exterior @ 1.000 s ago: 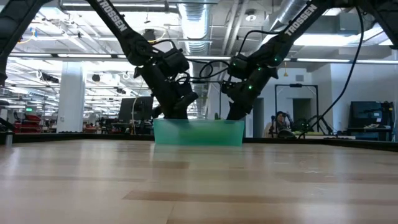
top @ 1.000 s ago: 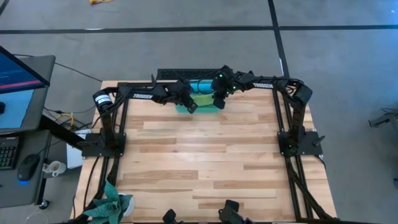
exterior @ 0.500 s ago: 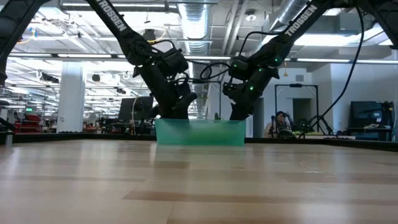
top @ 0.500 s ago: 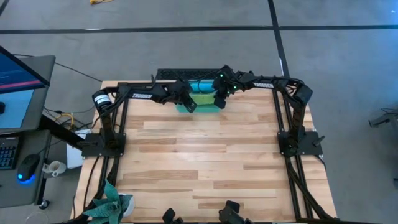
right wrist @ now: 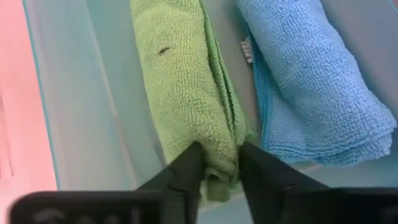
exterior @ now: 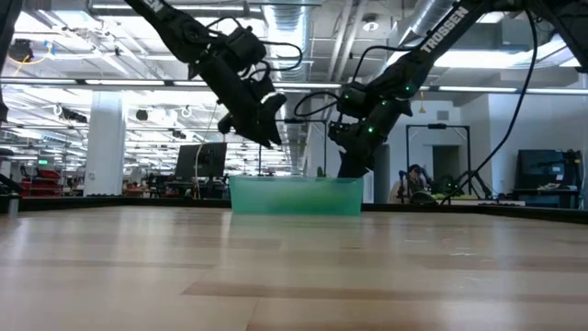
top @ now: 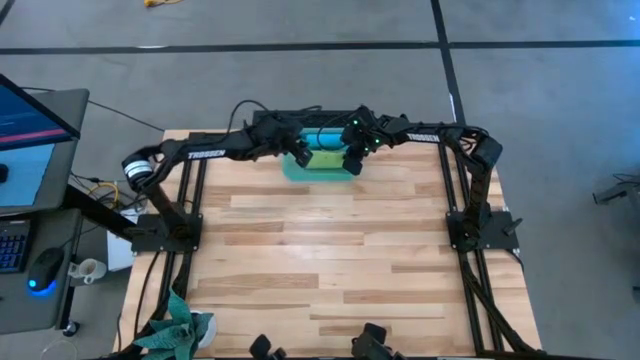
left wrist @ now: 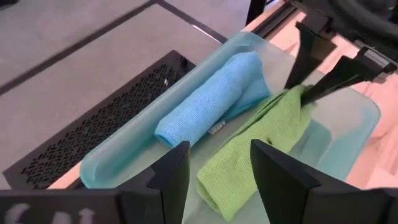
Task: Roll microfiber towels into tight, uniform cylinder then place into a basket
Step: Put the green microfiber cloth into the blue bin, then return to Home Position
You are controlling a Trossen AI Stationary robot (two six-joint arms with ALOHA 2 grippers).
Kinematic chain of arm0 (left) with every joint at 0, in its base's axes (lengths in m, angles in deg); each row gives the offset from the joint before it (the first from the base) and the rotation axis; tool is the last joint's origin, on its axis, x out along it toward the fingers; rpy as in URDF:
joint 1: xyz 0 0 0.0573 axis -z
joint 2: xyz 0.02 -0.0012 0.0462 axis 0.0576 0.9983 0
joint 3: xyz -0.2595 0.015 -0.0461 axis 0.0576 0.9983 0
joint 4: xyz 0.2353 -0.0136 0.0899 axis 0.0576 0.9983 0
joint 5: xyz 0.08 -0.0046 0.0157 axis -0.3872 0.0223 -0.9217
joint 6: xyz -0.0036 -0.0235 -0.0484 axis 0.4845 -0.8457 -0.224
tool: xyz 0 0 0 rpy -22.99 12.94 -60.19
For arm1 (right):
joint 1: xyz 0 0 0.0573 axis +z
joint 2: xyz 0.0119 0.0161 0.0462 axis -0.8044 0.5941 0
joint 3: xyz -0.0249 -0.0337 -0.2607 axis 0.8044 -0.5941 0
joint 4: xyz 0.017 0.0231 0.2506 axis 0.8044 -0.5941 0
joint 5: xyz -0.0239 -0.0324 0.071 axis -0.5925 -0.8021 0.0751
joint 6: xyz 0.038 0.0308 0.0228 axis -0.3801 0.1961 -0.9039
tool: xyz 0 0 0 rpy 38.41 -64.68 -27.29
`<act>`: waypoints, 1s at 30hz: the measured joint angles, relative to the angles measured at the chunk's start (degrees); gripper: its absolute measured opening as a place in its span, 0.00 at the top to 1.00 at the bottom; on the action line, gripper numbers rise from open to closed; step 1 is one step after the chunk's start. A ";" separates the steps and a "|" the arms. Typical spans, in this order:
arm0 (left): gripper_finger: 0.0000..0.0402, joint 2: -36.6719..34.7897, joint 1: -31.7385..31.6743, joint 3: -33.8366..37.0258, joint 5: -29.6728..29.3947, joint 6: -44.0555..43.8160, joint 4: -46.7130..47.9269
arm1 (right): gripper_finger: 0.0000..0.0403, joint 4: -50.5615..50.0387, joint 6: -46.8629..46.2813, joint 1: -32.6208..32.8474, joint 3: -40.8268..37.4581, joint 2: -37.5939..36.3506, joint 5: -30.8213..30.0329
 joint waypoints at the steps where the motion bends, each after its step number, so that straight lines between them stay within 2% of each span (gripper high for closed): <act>1: 0.60 -0.41 0.00 0.00 0.01 0.14 0.47 | 0.71 0.00 -0.22 0.00 0.02 0.00 0.02; 9: 0.60 -2.50 0.00 0.00 0.00 0.99 2.48 | 0.46 -10.59 -0.59 -0.49 6.28 -0.02 0.11; 13: 0.60 -3.89 0.38 0.00 0.00 -0.03 2.87 | 0.41 -16.73 -0.58 -0.55 9.58 -0.21 0.12; 17: 0.60 -6.70 2.42 0.71 0.02 -0.05 5.60 | 0.40 -22.65 1.19 -0.34 9.14 -3.01 0.35; 23: 0.60 -15.36 8.12 9.04 -0.72 -2.10 1.51 | 0.40 -22.38 2.02 1.42 -1.14 -14.59 0.87; 30: 0.60 -31.29 15.23 22.93 1.18 -6.18 -8.61 | 0.40 -15.89 -2.78 7.32 -16.99 -32.20 0.88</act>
